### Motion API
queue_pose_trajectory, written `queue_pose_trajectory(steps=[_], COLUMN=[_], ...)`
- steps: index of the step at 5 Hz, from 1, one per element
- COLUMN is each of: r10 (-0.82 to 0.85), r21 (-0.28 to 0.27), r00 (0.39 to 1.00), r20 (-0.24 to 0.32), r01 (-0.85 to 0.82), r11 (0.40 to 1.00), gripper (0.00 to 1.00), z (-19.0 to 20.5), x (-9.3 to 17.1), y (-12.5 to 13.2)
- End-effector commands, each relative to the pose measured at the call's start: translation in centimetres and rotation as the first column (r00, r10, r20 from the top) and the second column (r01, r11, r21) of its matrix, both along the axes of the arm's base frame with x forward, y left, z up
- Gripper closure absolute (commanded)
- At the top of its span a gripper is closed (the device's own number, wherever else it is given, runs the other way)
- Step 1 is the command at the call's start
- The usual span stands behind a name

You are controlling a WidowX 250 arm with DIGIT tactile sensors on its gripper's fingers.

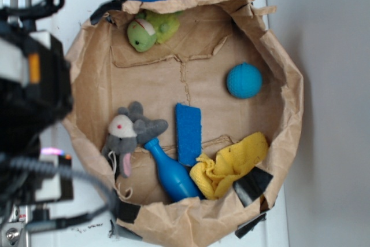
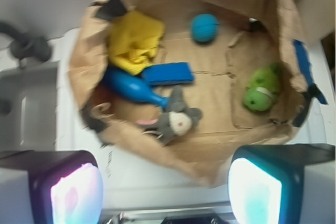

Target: Grab the blue ball.

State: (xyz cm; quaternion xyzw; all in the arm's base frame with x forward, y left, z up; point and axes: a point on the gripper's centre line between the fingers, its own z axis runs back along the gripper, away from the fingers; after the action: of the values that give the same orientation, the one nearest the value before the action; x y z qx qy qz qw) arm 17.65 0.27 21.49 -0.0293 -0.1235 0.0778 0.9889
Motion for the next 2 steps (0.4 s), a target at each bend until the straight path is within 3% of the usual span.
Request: queue_pose_trajectory(steps=[1, 2], r10=[0.135, 0.135], r21=[-0.031, -0.031], r00=[0.990, 0.990], r20=[-0.034, -0.034], r01=[-0.136, -0.136], r11=[0.990, 0.990], gripper=[0.00, 0.00], z=[-0.64, -0.64], x=[1.81, 1.81], y=[0.84, 0.84])
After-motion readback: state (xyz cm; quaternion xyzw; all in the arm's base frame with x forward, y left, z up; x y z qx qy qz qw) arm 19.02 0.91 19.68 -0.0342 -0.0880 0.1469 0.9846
